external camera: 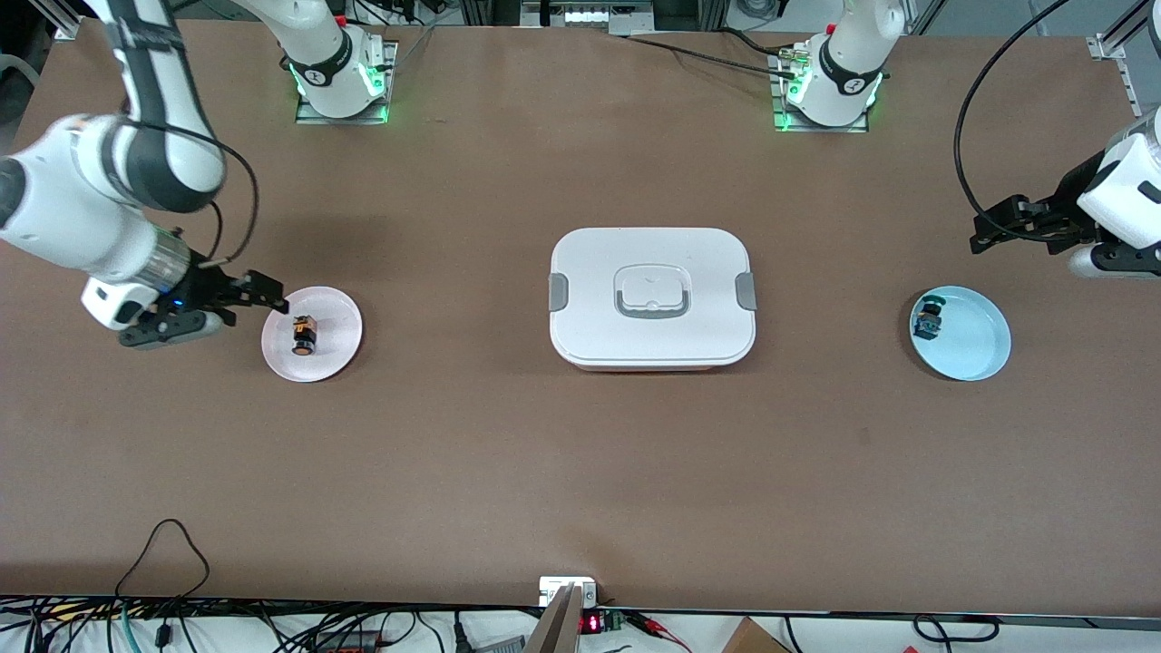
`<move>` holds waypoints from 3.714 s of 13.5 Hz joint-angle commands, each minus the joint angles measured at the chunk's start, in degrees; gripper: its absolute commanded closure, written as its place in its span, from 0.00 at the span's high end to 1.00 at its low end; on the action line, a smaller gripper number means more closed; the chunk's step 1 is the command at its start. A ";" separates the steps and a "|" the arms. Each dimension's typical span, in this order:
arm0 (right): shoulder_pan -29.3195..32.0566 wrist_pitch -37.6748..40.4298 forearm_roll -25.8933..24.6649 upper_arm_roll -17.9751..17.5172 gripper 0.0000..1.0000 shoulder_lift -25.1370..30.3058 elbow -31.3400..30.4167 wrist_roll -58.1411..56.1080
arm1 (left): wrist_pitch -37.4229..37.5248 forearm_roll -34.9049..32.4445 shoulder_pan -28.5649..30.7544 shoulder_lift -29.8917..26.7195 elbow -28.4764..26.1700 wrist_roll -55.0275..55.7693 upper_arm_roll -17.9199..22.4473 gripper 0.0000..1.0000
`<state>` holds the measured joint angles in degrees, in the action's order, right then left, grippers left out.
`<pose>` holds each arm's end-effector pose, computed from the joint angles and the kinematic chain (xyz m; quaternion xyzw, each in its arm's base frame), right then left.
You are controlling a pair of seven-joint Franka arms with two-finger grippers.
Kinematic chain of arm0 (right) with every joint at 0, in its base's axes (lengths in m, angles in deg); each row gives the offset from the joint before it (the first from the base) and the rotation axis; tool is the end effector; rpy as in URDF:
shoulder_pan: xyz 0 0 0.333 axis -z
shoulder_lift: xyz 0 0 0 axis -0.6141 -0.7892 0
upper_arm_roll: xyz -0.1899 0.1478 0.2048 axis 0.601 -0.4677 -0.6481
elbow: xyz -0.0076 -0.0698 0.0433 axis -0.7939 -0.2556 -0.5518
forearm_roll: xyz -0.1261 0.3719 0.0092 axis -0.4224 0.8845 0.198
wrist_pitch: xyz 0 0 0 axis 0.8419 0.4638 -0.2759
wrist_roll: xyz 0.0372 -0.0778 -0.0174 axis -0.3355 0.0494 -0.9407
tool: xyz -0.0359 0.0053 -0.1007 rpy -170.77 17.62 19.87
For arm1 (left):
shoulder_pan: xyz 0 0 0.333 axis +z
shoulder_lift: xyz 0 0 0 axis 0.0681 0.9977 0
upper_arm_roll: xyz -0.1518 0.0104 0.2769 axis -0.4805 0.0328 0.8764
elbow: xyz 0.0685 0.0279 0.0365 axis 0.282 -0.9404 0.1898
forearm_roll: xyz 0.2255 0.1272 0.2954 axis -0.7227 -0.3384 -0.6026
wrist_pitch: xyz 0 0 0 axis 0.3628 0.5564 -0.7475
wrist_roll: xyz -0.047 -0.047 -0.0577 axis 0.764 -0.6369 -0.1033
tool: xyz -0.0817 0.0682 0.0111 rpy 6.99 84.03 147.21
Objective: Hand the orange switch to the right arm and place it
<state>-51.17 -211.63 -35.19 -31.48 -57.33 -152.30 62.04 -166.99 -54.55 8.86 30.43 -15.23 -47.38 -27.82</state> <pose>0.5786 -0.0014 0.3913 -0.9919 -0.0820 -0.0115 0.0959 0.5643 0.0018 0.5785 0.9996 0.0092 -0.0251 0.0115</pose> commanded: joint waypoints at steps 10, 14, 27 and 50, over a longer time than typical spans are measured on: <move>-0.17 36.68 -6.98 1.75 1.00 2.90 28.19 6.12 | -10.05 -0.50 0.49 -10.82 -15.20 -1.05 -1.01 1.00; -1.57 34.59 -12.68 -0.09 1.00 8.59 23.12 6.73 | -4.25 -0.32 -0.30 -10.00 -11.16 -0.61 -1.19 1.00; -1.57 30.62 -11.63 -0.36 1.00 6.24 23.45 12.35 | 5.28 -0.32 0.40 -3.66 -1.29 -0.35 -1.01 1.00; 8.36 30.10 -11.90 -10.38 1.00 6.32 24.68 15.17 | 5.02 0.91 0.58 -3.40 -1.29 -0.26 -0.49 1.00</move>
